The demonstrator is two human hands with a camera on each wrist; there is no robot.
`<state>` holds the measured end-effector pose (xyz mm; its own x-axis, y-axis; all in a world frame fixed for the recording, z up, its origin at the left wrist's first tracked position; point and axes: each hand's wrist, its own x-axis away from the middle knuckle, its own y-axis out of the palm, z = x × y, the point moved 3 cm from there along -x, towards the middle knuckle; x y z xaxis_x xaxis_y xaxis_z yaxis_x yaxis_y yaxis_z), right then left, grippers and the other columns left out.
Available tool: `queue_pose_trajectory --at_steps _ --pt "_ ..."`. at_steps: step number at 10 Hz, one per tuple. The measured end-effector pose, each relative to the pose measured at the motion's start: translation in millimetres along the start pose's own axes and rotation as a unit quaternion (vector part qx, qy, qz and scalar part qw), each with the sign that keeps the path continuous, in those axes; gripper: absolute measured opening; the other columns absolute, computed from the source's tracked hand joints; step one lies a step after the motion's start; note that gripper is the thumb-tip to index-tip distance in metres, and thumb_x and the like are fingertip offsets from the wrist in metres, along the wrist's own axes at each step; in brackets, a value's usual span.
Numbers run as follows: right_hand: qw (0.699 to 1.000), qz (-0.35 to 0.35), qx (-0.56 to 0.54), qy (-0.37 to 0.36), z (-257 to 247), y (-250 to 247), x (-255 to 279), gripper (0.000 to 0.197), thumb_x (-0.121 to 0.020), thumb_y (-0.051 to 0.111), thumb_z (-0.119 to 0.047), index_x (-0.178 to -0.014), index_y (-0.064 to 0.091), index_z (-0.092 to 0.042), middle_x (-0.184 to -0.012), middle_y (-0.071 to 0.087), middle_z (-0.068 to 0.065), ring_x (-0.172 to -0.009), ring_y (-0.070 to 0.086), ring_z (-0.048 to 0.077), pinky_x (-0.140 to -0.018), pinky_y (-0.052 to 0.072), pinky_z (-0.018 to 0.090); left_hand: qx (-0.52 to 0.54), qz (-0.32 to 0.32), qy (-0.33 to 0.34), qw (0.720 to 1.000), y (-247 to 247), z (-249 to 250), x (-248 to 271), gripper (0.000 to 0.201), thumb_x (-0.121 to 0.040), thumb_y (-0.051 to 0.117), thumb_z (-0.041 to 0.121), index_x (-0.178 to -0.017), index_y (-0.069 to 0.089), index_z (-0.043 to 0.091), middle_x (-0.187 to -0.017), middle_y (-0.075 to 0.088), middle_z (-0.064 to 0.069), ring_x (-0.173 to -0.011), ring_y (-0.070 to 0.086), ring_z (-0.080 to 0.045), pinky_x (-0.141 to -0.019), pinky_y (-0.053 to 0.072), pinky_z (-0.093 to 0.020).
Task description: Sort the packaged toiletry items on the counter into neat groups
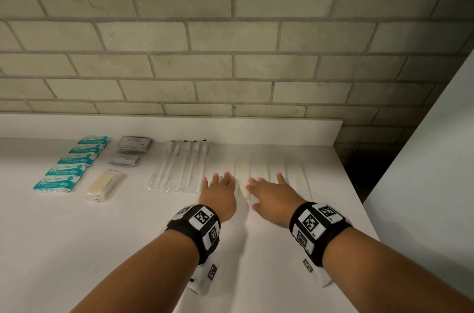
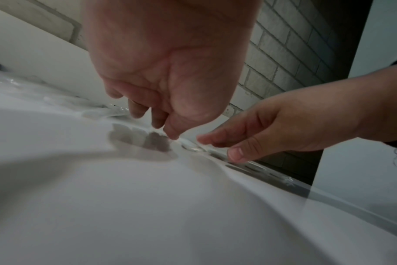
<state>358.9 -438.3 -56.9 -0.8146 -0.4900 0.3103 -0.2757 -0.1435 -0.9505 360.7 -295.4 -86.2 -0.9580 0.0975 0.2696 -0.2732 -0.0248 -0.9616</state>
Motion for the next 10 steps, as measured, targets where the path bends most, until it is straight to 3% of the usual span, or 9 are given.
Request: queue_pose_trajectory --at_steps 2,3,5,6,7,8,9,10 --pt "0.997 -0.023 -0.008 0.077 14 7 2 0.042 -0.097 0.036 -0.022 -0.137 0.046 -0.015 -0.150 0.035 0.003 -0.139 0.031 0.021 -0.117 0.006 0.058 -0.016 0.004 0.077 0.997 2 20 -1 0.063 -0.093 0.033 0.008 -0.153 0.015 0.015 -0.162 0.010 0.000 -0.149 -0.004 -0.031 -0.118 -0.002 -0.052" --pt "0.996 0.001 -0.037 0.083 18 5 6 0.044 -0.096 0.036 -0.023 -0.140 0.043 -0.016 -0.154 0.031 0.003 -0.141 0.029 0.020 -0.117 0.006 0.057 -0.012 0.030 0.078 0.996 0 28 -1 0.062 -0.093 0.034 0.008 -0.152 0.018 0.015 -0.161 0.014 0.000 -0.149 -0.003 -0.032 -0.117 -0.003 -0.052" --pt "0.985 -0.018 -0.036 0.170 36 1 18 0.040 -0.091 0.035 -0.015 -0.125 0.055 -0.016 -0.136 0.052 0.004 -0.126 0.046 0.022 -0.116 0.012 0.054 -0.031 0.006 0.131 0.991 -7 58 0 0.068 -0.091 0.036 0.005 -0.153 0.015 0.020 -0.162 0.010 0.001 -0.149 -0.007 -0.028 -0.118 -0.009 -0.052" --pt "0.985 -0.022 -0.045 0.164 42 6 22 0.039 -0.091 0.037 -0.015 -0.126 0.055 -0.016 -0.135 0.051 0.003 -0.125 0.046 0.021 -0.115 0.014 0.053 -0.032 -0.021 0.112 0.993 -7 63 1 0.065 -0.091 0.037 0.007 -0.152 0.020 0.022 -0.161 0.014 0.003 -0.149 -0.004 -0.027 -0.117 -0.009 -0.054" --pt "0.979 0.002 -0.052 0.196 54 3 29 0.041 -0.091 0.038 -0.015 -0.128 0.053 -0.017 -0.138 0.049 0.002 -0.126 0.046 0.021 -0.113 0.017 0.050 -0.022 0.012 0.111 0.994 -8 67 3 0.065 -0.090 0.036 0.006 -0.152 0.021 0.022 -0.161 0.016 0.003 -0.149 -0.003 -0.028 -0.117 -0.010 -0.055" --pt "0.973 -0.012 -0.045 0.227 65 4 39 0.040 -0.088 0.038 -0.012 -0.123 0.056 -0.017 -0.137 0.051 0.002 -0.121 0.051 0.021 -0.111 0.021 0.049 -0.009 0.024 0.151 0.988 -10 81 5 0.066 -0.090 0.036 0.005 -0.153 0.020 0.020 -0.161 0.015 0.001 -0.149 -0.004 -0.030 -0.116 -0.010 -0.053" --pt "0.970 -0.033 -0.055 0.233 66 10 44 0.045 -0.088 0.039 -0.012 -0.132 0.052 -0.019 -0.143 0.046 0.001 -0.127 0.047 0.020 -0.113 0.019 0.051 -0.031 -0.015 0.174 0.984 -8 98 3 0.066 -0.091 0.036 0.006 -0.153 0.017 0.021 -0.161 0.012 0.002 -0.149 -0.007 -0.030 -0.116 -0.011 -0.055" --pt "0.969 0.001 -0.080 0.233 66 6 53 0.050 -0.090 0.040 -0.013 -0.139 0.044 -0.020 -0.148 0.040 0.001 -0.136 0.038 0.022 -0.116 0.015 0.052 -0.026 -0.006 0.166 0.986 -10 101 2 0.064 -0.093 0.036 0.007 -0.153 0.019 0.021 -0.161 0.013 0.002 -0.149 -0.006 -0.030 -0.115 -0.011 -0.055"
